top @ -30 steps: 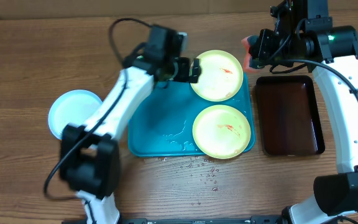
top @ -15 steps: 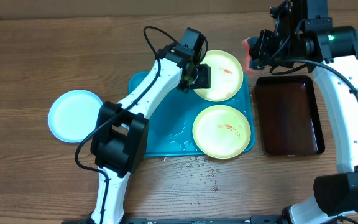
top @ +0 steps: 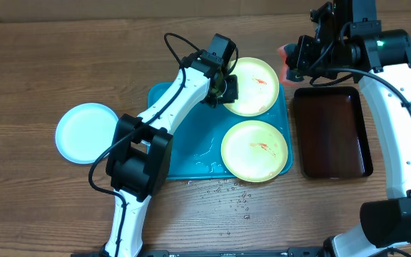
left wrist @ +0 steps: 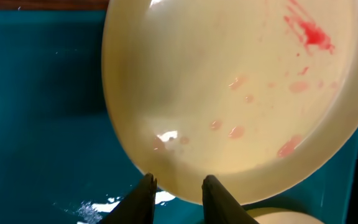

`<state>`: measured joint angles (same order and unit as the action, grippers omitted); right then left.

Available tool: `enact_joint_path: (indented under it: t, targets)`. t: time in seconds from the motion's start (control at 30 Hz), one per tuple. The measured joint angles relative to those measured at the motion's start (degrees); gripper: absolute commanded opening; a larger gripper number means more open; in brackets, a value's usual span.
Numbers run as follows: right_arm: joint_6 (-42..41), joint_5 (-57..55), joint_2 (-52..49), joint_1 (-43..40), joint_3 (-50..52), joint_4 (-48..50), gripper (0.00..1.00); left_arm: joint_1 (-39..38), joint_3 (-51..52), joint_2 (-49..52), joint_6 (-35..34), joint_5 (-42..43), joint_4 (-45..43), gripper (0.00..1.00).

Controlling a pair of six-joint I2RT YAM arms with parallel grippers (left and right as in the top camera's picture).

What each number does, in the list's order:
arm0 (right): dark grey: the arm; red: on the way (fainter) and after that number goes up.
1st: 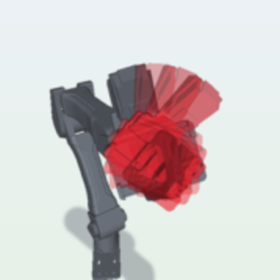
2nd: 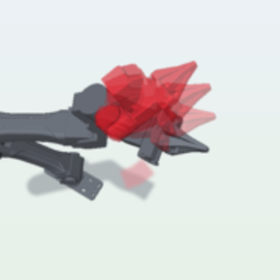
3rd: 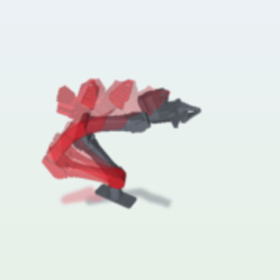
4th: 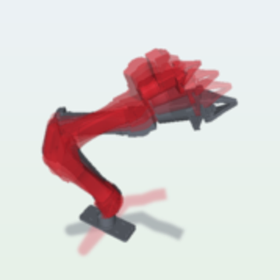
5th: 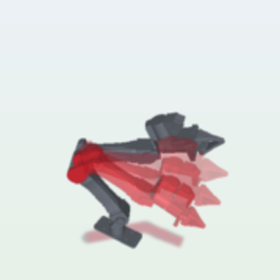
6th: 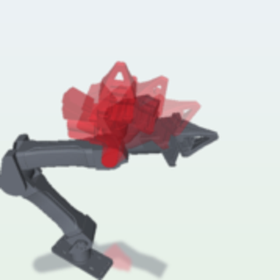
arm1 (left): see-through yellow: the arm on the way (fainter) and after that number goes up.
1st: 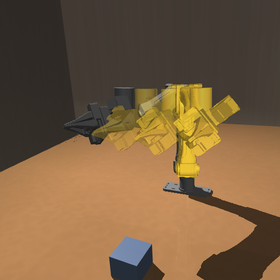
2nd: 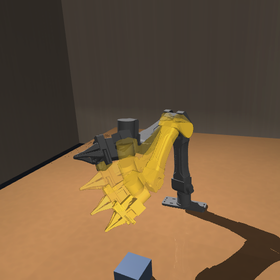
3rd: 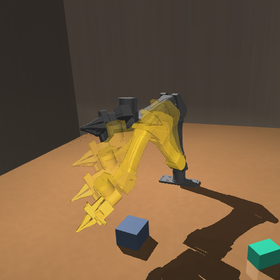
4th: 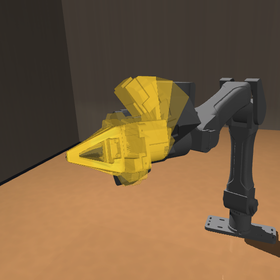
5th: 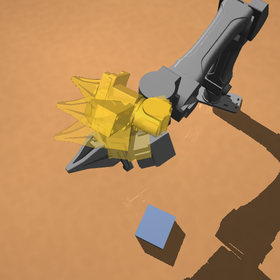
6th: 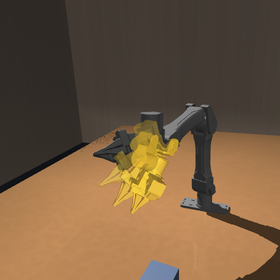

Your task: Clean dirty plates on tray and stack at the side

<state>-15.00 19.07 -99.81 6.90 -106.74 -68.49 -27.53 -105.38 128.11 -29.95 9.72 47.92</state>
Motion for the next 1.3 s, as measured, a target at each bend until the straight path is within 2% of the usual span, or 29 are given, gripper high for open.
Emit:
enact_joint_path:
  t: [0.17,0.37,0.47,0.6,0.8,1.13,1.3]
  targets:
    - [0.00,0.02,0.00,0.00,0.00,-0.15,0.04,-0.04,0.00,0.42,0.00,-1.95,2.73,0.30]
    - [0.02,0.02,0.00,0.00,0.00,-0.15,0.04,-0.04,0.00,1.38,0.00,-3.15,0.83,0.31]
    - [0.04,0.02,0.00,0.00,0.00,-0.15,0.04,-0.04,0.00,2.29,0.00,-3.15,-0.48,0.26]
    - [0.02,0.02,0.00,0.00,0.00,-0.15,0.04,-0.02,0.00,3.78,-0.17,-3.04,-1.07,0.14]
    - [0.02,0.02,0.00,0.00,0.00,-0.17,0.04,0.13,0.00,4.04,-0.17,-4.24,-3.28,0.04]
    - [0.04,-0.50,0.00,0.00,0.00,-1.18,0.04,0.37,-0.02,4.04,-0.13,-12.00,-6.14,0.04]
    - [0.04,-0.52,0.00,0.00,0.00,-1.20,0.04,2.91,-1.09,3.89,1.42,-13.86,-0.28,0.04]
